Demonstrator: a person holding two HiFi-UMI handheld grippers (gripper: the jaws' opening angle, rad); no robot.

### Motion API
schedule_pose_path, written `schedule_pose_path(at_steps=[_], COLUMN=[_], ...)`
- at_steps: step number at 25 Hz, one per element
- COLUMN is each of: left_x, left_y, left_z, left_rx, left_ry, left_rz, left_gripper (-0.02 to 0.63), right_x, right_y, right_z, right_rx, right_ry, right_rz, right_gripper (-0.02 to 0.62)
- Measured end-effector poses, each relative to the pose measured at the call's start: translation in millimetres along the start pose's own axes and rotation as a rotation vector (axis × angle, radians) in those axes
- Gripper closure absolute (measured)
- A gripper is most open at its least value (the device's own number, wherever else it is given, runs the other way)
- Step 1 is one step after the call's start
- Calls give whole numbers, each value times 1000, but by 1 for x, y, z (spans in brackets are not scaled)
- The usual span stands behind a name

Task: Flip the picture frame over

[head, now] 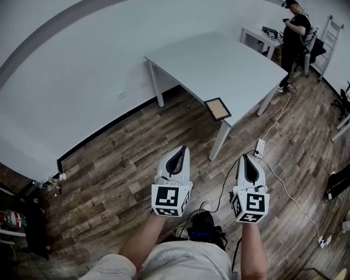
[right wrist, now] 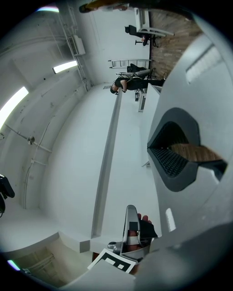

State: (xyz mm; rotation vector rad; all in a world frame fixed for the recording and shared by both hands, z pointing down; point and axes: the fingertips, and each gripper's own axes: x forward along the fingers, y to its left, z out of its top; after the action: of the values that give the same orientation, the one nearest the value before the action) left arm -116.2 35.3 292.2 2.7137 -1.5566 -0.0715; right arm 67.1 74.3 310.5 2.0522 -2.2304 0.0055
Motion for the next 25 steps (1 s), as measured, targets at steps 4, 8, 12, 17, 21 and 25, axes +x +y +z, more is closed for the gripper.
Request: schedule_pose_path(at_steps=[4, 8, 12, 17, 21, 25], left_x=[40, 81, 119, 158, 176, 191], left_y=[-3, -5, -7, -8, -6, 5], left_z=[-7, -9, -14, -25, -30, -40], left_rx=[15, 16, 19, 27, 25, 18], left_ry=[10, -2, 1, 16, 20, 35], left_rz=[11, 34, 46, 65, 76, 70], left_gripper=[605, 606, 605, 605, 606, 605], right_x=[35, 72, 107, 140, 159, 181], right_y=[-24, -46, -68, -92, -98, -87], right_z=[-9, -13, -17, -27, -37, -46], right_rx=[14, 31, 40, 61, 58, 41], right_ry=[1, 9, 19, 36, 58, 88], right_rz=[18, 45, 64, 89, 115, 136], right_gripper=[572, 572, 572, 572, 572, 572])
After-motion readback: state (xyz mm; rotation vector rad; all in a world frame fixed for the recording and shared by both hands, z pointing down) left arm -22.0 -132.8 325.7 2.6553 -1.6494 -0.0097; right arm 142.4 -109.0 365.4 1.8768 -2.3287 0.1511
